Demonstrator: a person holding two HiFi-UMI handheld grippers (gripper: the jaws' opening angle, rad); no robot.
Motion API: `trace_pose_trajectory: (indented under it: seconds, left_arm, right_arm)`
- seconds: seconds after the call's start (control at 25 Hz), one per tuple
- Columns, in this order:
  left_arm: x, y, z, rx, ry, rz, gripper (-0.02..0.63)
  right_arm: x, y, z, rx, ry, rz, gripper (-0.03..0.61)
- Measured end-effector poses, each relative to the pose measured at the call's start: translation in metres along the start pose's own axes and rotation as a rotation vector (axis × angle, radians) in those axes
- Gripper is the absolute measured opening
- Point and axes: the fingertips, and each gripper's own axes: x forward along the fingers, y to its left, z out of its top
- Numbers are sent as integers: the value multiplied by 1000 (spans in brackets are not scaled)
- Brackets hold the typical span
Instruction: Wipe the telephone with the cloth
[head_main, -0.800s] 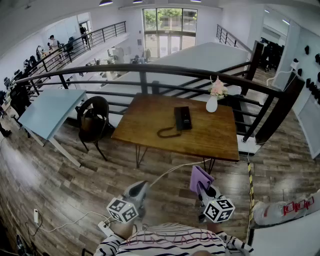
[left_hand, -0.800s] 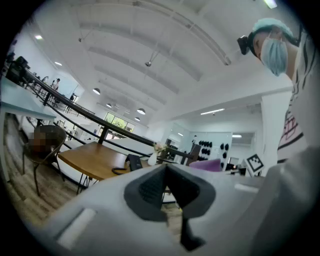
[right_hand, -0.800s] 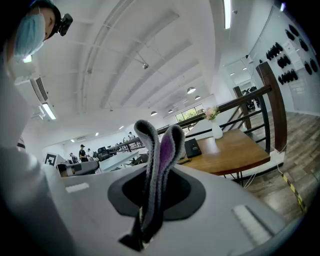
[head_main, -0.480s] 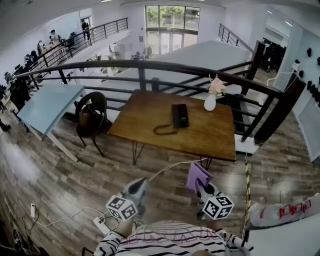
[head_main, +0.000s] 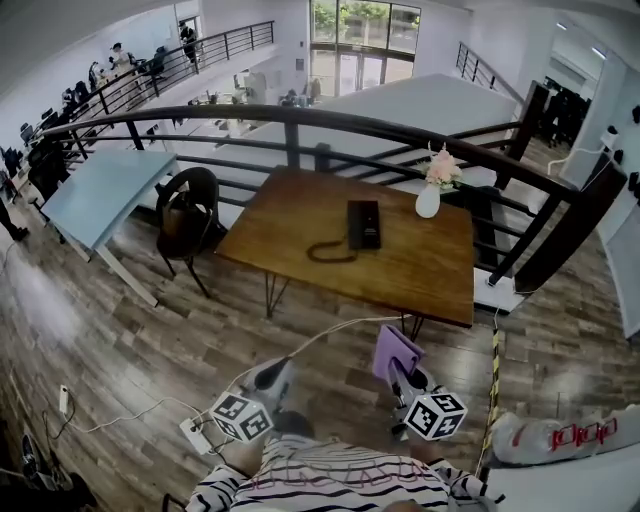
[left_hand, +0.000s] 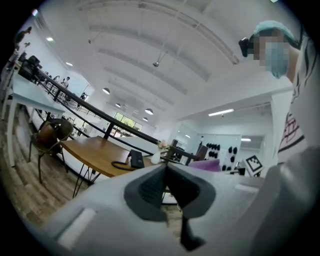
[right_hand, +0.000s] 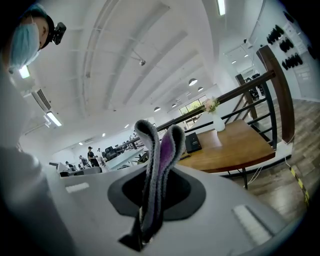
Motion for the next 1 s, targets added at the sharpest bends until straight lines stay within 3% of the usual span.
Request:
trace_pose_trajectory:
  seconds: [0.32,0.64,1.0]
  left_arm:
    - [33,46,19,-24,15,-5,2]
    - [85,112,72,-15,31,-95,2]
    - [131,177,112,-1,76,-212,2]
  right_arm:
    - [52,-7,15,24,8,-16,37]
    - [134,5,58,17,-45,-50,37]
    - [199,8,76,48,-103,-151,38]
